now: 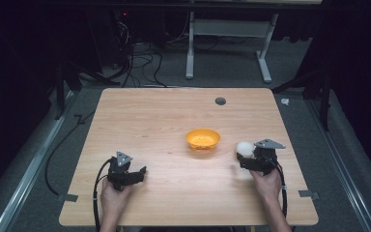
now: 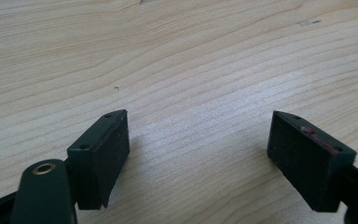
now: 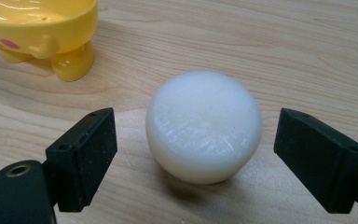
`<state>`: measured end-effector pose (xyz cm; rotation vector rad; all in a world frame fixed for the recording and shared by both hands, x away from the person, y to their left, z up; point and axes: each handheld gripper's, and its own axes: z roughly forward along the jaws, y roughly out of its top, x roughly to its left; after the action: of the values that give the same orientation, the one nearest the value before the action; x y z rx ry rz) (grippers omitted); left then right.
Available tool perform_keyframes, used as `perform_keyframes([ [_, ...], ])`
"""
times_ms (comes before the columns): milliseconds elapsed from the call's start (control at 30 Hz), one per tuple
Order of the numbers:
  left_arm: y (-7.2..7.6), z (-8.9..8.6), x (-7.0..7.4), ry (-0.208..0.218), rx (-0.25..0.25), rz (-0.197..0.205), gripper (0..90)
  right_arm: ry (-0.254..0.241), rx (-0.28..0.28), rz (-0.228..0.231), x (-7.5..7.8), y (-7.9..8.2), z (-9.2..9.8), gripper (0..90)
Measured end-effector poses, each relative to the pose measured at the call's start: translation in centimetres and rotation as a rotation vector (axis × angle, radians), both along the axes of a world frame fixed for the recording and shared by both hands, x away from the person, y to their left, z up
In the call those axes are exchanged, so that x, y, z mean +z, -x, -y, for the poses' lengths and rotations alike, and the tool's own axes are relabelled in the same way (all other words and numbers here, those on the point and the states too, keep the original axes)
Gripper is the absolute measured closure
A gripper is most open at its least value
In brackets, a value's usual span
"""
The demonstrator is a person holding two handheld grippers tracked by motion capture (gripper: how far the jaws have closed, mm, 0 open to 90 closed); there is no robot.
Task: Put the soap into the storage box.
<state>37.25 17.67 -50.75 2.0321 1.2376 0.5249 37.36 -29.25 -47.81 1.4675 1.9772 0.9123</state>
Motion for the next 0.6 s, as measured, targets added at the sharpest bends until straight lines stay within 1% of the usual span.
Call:
perform_keyframes([
  [133, 0.0, 0.0, 0.0, 0.0, 0.0, 0.0, 21.3, 0.007, -0.008, -0.012, -0.3, -0.6, -0.2, 13.5],
  [167, 0.0, 0.0, 0.0, 0.0, 0.0, 0.0, 21.3, 0.007, -0.018, -0.027, -0.6, -1.0, -0.2, 13.5],
  [267, 0.0, 0.0, 0.0, -0.001, 0.0, -0.001, 21.3, 0.016, -0.026, -0.043, -0.8, -1.5, -0.4, 13.5],
  [367, 0.0, 0.0, 0.0, 0.0, 0.0, 0.0, 21.3, 0.017, -0.039, -0.049, -1.2, -1.8, -0.4, 13.6],
  [600, 0.0, 0.0, 0.0, 0.0, 0.0, 0.0, 21.3, 0.019, -0.043, -0.063, -1.6, -2.2, -0.4, 13.9],
])
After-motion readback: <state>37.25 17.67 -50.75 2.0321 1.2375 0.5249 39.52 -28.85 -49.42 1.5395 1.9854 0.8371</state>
